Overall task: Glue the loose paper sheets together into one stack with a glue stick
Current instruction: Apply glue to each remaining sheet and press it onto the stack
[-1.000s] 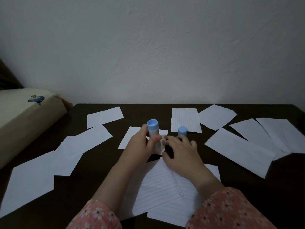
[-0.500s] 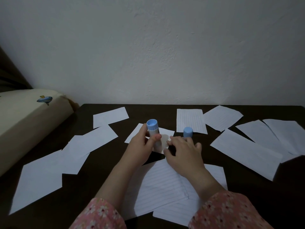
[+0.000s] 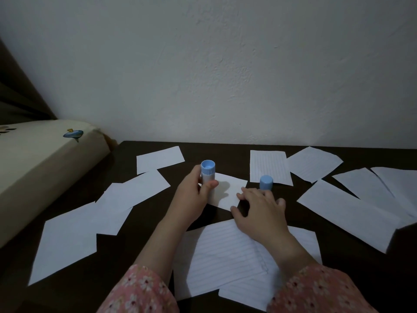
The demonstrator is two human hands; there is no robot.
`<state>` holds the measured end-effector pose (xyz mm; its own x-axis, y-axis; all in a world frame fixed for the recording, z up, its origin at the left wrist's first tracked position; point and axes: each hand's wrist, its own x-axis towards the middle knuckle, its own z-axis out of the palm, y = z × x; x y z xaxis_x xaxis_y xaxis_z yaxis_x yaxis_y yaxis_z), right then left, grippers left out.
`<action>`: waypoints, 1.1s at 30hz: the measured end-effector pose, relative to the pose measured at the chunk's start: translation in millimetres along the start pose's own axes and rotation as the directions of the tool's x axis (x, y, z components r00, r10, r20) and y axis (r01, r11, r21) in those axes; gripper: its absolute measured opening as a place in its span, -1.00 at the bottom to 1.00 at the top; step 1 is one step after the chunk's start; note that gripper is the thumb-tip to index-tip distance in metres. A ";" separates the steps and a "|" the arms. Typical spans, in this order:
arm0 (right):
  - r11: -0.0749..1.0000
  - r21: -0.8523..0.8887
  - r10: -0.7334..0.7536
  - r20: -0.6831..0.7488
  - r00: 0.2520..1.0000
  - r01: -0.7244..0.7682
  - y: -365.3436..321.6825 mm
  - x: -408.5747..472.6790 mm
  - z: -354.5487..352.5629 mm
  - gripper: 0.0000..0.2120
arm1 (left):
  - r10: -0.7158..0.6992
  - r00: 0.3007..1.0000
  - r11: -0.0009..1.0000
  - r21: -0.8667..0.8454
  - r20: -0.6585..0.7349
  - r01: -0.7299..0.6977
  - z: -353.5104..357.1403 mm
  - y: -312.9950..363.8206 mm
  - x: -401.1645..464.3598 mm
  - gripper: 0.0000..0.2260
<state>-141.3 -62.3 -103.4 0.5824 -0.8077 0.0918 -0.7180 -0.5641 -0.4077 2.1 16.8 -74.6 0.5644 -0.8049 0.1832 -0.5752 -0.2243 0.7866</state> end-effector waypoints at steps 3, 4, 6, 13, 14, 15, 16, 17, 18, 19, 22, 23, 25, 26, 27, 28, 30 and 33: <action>1.000 0.005 0.004 -0.001 1.000 -0.004 -0.6 -0.7 0.2 -0.57 | -0.025 0.999 1.000 -0.010 -0.046 0.025 -5.6 -5.5 1.8 -0.84; 1.000 0.006 0.005 -0.003 1.000 -0.005 -0.5 -1.2 0.0 -0.57 | -0.036 0.998 0.999 -0.014 -0.058 0.035 -6.8 -6.8 2.6 -0.84; 1.000 0.004 0.007 -0.004 1.000 -0.007 -0.7 -1.5 0.3 -0.57 | -0.049 0.995 0.999 -0.013 -0.082 0.049 -8.3 -9.7 5.3 -0.84; 1.000 -0.004 0.007 -0.011 1.000 -0.007 -4.2 -3.0 2.1 -0.58 | -0.104 0.986 0.995 -0.025 -0.130 0.102 -18.2 -16.1 11.0 -0.77; 1.000 -0.005 0.007 -0.011 1.000 -0.007 -3.5 -3.1 2.7 -0.58 | -0.112 0.985 0.994 -0.026 -0.133 0.109 -19.8 -17.0 11.7 -0.74; 1.000 -0.007 0.008 -0.011 1.000 -0.008 -3.1 -3.1 3.0 -0.58 | -0.121 0.984 0.993 -0.025 -0.135 0.118 -21.1 -17.7 12.5 -0.71; 1.000 -0.009 0.009 -0.011 1.000 -0.009 -2.8 -3.1 3.3 -0.58 | -0.132 0.982 0.991 -0.026 -0.137 0.130 -22.4 -18.2 13.1 -0.68; 1.000 -0.009 0.008 -0.011 1.000 -0.008 -2.8 -3.3 3.3 -0.58 | -0.148 0.979 0.989 -0.030 -0.140 0.145 -23.4 -18.7 13.4 -0.66; 1.000 -0.004 0.007 -0.011 1.000 -0.007 -3.0 -3.5 3.4 -0.59 | -0.164 0.976 0.986 -0.038 -0.144 0.160 -24.2 -19.5 13.6 -0.64; 1.000 0.001 0.006 -0.014 1.000 -0.006 -3.0 -3.7 3.4 -0.59 | -0.180 0.973 0.984 -0.048 -0.147 0.174 -25.0 -20.3 13.9 -0.63; 1.000 0.000 -0.002 -0.024 1.000 0.002 -3.0 -4.2 3.3 -0.60 | -0.200 0.967 0.979 -0.071 -0.155 0.191 -27.0 -20.9 14.4 -0.66; 1.000 -0.001 -0.004 -0.028 1.000 0.004 -2.7 -4.1 3.6 -0.60 | -0.202 0.966 0.979 -0.068 -0.159 0.194 -27.0 -21.2 14.9 -0.67; 1.000 -0.002 -0.008 -0.031 1.000 0.008 -2.2 -4.3 3.8 -0.60 | -0.215 0.958 0.976 -0.063 -0.189 0.207 -26.6 -22.0 14.7 -0.75; 1.000 -0.004 -0.008 -0.030 1.000 0.008 -2.0 -4.5 3.6 -0.61 | -0.242 0.944 0.969 -0.098 -0.224 0.225 -26.5 -22.3 13.9 -0.80; 1.000 -0.006 -0.010 -0.029 1.000 0.009 -2.1 -4.5 3.0 -0.61 | -0.291 0.917 0.952 -0.181 -0.273 0.248 -27.2 -22.2 13.4 -0.82; 1.000 -0.008 -0.010 -0.026 1.000 0.010 -2.3 -4.6 2.3 -0.61 | -0.364 0.874 0.913 -0.307 -0.321 0.268 -28.7 -21.3 13.5 -0.80; 1.000 -0.007 -0.014 -0.019 1.000 0.014 -2.8 -5.0 1.1 -0.61 | -0.533 0.768 0.771 -0.578 -0.354 0.268 -33.5 -17.7 14.5 -0.67; 1.000 -0.005 -0.025 -0.011 1.000 0.024 -3.4 -4.9 -0.2 -0.61 | -0.569 0.744 0.698 -0.684 -0.349 0.212 -36.0 -11.8 16.1 -0.59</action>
<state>-141.8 -56.4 -102.2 0.5957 -0.7954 0.1115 -0.7055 -0.5846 -0.4006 39.3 26.3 -59.6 0.9543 -0.2797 -0.1055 0.1237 0.0484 0.9911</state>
